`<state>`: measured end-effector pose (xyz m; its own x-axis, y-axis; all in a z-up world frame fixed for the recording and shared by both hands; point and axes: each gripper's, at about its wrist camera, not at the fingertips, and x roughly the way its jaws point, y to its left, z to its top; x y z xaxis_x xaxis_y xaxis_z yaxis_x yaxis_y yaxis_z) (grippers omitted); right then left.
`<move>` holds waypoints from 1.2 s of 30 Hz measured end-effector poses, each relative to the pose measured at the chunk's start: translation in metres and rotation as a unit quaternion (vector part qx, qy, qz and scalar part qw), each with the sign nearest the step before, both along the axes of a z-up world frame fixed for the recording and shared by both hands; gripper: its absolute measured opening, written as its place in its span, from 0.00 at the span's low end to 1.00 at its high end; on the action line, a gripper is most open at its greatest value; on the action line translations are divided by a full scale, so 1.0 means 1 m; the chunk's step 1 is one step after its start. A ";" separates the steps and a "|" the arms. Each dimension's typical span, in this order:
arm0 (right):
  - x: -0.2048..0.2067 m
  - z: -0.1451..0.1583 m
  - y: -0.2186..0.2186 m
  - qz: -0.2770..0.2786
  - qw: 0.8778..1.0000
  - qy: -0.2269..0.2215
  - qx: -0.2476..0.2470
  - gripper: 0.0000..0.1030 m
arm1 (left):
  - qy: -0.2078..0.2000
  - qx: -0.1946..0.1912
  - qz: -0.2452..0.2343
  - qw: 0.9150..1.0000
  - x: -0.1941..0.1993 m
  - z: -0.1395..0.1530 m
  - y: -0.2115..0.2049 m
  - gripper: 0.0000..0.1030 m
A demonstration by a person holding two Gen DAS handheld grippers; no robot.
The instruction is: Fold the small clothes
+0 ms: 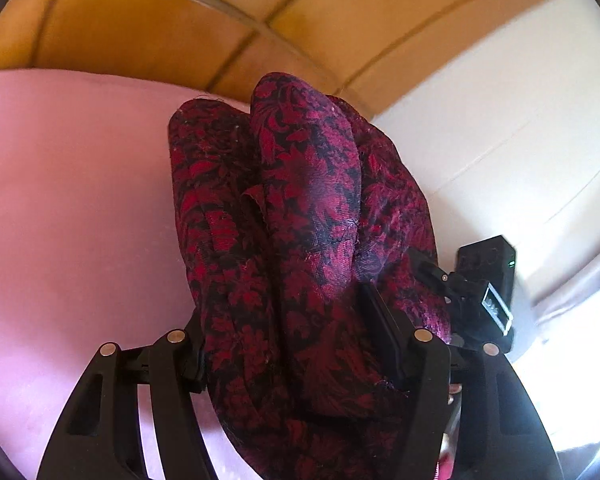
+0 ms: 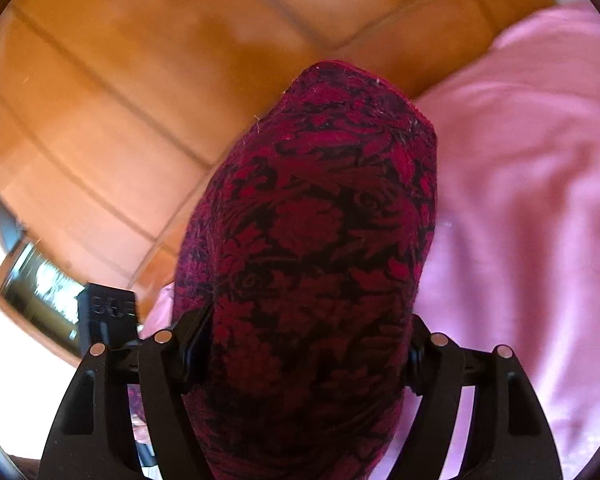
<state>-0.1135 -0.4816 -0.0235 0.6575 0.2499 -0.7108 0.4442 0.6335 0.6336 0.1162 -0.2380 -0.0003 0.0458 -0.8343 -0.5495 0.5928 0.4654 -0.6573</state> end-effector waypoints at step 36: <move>0.071 0.012 0.079 0.083 0.930 0.148 -0.326 0.67 | -0.087 0.115 0.126 0.981 -0.050 -0.023 0.007 0.64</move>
<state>-0.0427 -0.4021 -0.0116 0.3989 -0.2168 -0.8910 0.3995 0.9157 -0.0440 0.0667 -0.2306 -0.0237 0.3450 -0.6395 -0.6871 0.5342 0.7357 -0.4165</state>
